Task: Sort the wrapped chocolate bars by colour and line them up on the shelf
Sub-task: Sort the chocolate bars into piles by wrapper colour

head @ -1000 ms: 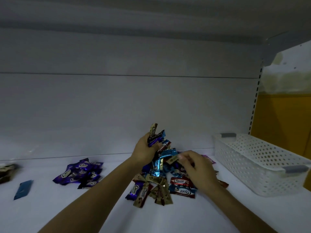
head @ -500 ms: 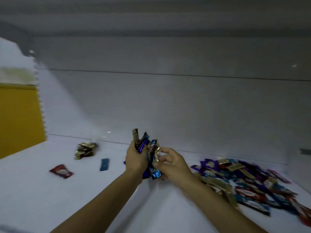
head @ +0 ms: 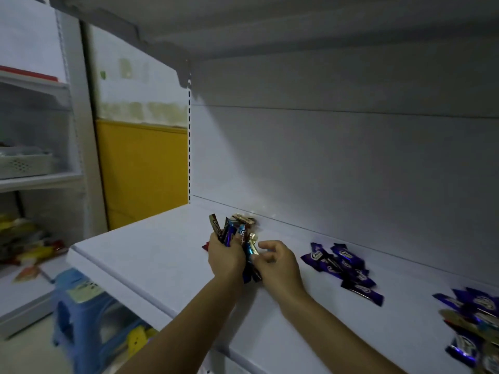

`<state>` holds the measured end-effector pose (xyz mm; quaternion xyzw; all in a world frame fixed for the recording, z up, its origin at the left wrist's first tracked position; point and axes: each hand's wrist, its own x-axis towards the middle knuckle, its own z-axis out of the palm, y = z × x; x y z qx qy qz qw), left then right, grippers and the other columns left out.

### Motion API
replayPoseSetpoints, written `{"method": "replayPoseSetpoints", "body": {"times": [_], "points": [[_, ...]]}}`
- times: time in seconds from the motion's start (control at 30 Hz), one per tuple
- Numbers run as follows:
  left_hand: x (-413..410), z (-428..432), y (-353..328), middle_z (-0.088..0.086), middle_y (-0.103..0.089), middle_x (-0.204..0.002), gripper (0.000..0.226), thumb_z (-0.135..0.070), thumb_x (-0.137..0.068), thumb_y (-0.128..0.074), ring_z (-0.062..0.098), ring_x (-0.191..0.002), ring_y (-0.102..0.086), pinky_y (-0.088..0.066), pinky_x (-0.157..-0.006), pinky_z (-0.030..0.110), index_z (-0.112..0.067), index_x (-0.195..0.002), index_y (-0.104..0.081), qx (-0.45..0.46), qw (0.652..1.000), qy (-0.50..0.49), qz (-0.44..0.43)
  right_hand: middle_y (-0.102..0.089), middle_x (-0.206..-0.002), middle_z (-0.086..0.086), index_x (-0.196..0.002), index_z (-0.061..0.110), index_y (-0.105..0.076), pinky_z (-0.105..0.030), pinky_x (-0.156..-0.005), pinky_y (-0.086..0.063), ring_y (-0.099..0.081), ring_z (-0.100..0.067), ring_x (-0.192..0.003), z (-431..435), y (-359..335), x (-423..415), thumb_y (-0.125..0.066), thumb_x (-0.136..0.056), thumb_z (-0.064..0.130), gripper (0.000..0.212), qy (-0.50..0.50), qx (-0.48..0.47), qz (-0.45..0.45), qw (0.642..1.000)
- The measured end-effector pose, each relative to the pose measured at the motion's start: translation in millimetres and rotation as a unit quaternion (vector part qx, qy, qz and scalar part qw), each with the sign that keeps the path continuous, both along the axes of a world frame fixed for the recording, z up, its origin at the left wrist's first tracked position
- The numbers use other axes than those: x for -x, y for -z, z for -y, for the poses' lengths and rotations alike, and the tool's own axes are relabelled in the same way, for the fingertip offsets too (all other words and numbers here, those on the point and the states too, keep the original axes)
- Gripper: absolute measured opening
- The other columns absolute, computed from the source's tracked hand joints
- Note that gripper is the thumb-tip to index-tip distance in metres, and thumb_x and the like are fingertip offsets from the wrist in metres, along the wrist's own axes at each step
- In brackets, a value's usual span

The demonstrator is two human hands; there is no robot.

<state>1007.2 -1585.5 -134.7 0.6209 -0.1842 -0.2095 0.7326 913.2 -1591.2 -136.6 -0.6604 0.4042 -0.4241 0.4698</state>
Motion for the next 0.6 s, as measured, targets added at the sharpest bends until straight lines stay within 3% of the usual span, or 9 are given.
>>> {"method": "replayPoseSetpoints", "body": {"times": [0.1,0.2,0.4,0.5,0.6], "points": [[6,4,3,0.006,-0.063,-0.102,0.018,-0.016,-0.093,-0.058,0.029,-0.1,-0.06,-0.048,-0.089,0.039,-0.011,-0.109,-0.056,0.017,0.999,-0.043,0.01,-0.064,-0.093,0.007,-0.098,0.03,-0.054,-0.02,-0.063,-0.051,-0.063,-0.008,-0.081,-2,10,-2,-0.063,-0.089,0.02,0.017,0.027,0.012,0.006,1.0],[14,7,4,0.002,-0.061,-0.1,0.017,-0.016,-0.094,-0.058,0.024,-0.097,-0.06,-0.048,-0.087,0.036,-0.013,-0.11,-0.055,0.047,0.998,-0.05,0.003,-0.064,-0.085,0.009,-0.097,0.027,-0.055,-0.013,-0.057,-0.043,-0.06,-0.003,-0.074,-3,15,2,-0.056,-0.093,0.032,0.007,0.043,0.051,-0.046,0.997],[11,8,7,0.005,-0.062,-0.105,0.023,-0.014,-0.094,-0.058,0.022,-0.096,-0.06,-0.048,-0.086,0.033,-0.009,-0.117,-0.055,0.077,0.996,-0.051,-0.008,-0.06,-0.08,0.011,-0.092,0.029,-0.052,-0.023,-0.064,-0.046,-0.059,-0.007,-0.074,-1,5,14,-0.041,-0.093,0.054,0.028,0.047,0.172,-0.164,0.97],[9,7,7,0.002,-0.06,-0.106,0.027,-0.015,-0.095,-0.058,0.02,-0.097,-0.059,-0.049,-0.088,0.035,-0.01,-0.121,-0.053,0.086,0.995,-0.049,-0.031,-0.055,-0.067,0.007,-0.09,0.02,-0.055,-0.014,-0.049,-0.037,-0.049,-0.003,-0.055,23,-9,23,-0.04,-0.098,0.043,0.029,0.13,0.187,-0.078,0.971],[10,6,9,0.0,-0.058,-0.104,0.023,-0.016,-0.095,-0.057,0.017,-0.093,-0.057,-0.045,-0.076,0.025,-0.013,-0.117,-0.053,0.081,0.996,-0.044,-0.019,-0.053,-0.071,0.005,-0.09,0.015,-0.051,-0.012,-0.044,-0.034,-0.048,-0.008,-0.06,55,-18,23,-0.046,-0.099,0.028,0.017,0.172,0.139,-0.041,0.974]]}}
